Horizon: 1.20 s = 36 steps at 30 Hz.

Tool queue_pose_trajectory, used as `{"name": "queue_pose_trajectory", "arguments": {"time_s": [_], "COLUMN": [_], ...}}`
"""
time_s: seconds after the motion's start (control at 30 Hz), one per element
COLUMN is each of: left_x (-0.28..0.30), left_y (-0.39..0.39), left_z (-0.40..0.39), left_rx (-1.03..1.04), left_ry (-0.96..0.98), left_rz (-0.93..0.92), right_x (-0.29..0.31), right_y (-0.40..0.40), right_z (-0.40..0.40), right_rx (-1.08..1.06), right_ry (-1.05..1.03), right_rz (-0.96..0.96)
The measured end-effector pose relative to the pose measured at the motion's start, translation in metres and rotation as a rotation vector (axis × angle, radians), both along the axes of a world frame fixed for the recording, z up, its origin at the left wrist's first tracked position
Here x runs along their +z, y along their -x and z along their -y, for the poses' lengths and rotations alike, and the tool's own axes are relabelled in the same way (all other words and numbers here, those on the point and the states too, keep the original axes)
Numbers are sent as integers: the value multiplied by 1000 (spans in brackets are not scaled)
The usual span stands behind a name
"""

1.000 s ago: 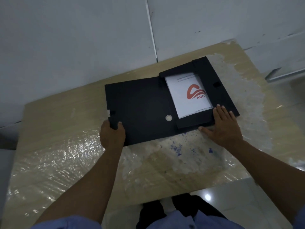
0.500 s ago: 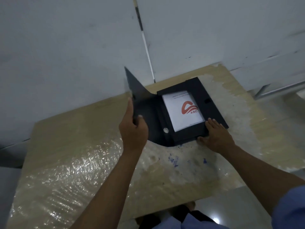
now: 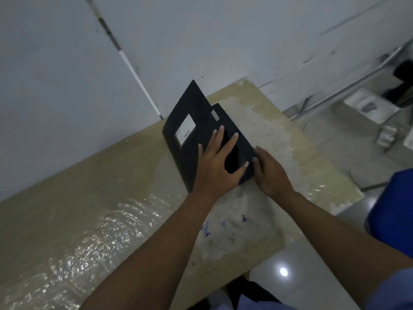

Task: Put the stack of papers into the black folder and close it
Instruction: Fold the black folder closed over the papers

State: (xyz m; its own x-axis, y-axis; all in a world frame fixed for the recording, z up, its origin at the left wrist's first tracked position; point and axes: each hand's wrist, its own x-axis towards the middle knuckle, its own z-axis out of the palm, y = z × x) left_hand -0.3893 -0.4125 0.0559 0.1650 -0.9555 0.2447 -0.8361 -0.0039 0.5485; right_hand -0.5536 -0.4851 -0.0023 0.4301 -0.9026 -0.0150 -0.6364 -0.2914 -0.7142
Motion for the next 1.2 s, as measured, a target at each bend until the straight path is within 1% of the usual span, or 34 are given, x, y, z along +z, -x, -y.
{"name": "queue_pose_trajectory", "arguments": {"time_s": [0.07,0.13,0.2,0.3,0.37,0.43,0.53,0.6,0.67,0.73,0.8,0.87,0.93,1.0,1.2], "left_x": [-17,-32,-47,-68,-78,-85,-91,-94,-95,-97,-99,-104,-109,-115,-126], "left_y": [3,6,6,-4,-15,-23,-22,-18,-18,-26,-39,-54,-64,-68,-65], "left_z": [13,23,29,30,26,21,20,21,24,27,28,28,25,22,22], "left_rx": [-33,-52,-53,-28,-43,-70,-90,-72,-51,-8,91,227,333,371,383], "left_ry": [-34,-54,-50,-26,-17,-13,-24,-25,-43,-85,-132,-204,-284,-320,-350], "left_rz": [73,123,154,199,180,114,74,59,58,106,194,271,301,307,368], "right_x": [9,16,19,13,11,12,14,10,-1,-11,-20,-27,-33,-38,-54], "right_y": [1,0,-3,-12,-18,-20,-23,-32,-43,-56,-66,-74,-80,-86,-87], "right_z": [11,24,36,54,68,81,94,95,92,85,79,74,69,65,59], "right_rx": [-104,-126,-53,122,170,152,146,197,280,311,299,279,249,224,189], "right_ry": [-27,-40,-61,-62,-123,-198,-220,-201,-143,-68,7,30,44,67,200], "right_rz": [114,171,154,70,71,126,141,52,-110,-214,-261,-316,-335,-343,-447]}}
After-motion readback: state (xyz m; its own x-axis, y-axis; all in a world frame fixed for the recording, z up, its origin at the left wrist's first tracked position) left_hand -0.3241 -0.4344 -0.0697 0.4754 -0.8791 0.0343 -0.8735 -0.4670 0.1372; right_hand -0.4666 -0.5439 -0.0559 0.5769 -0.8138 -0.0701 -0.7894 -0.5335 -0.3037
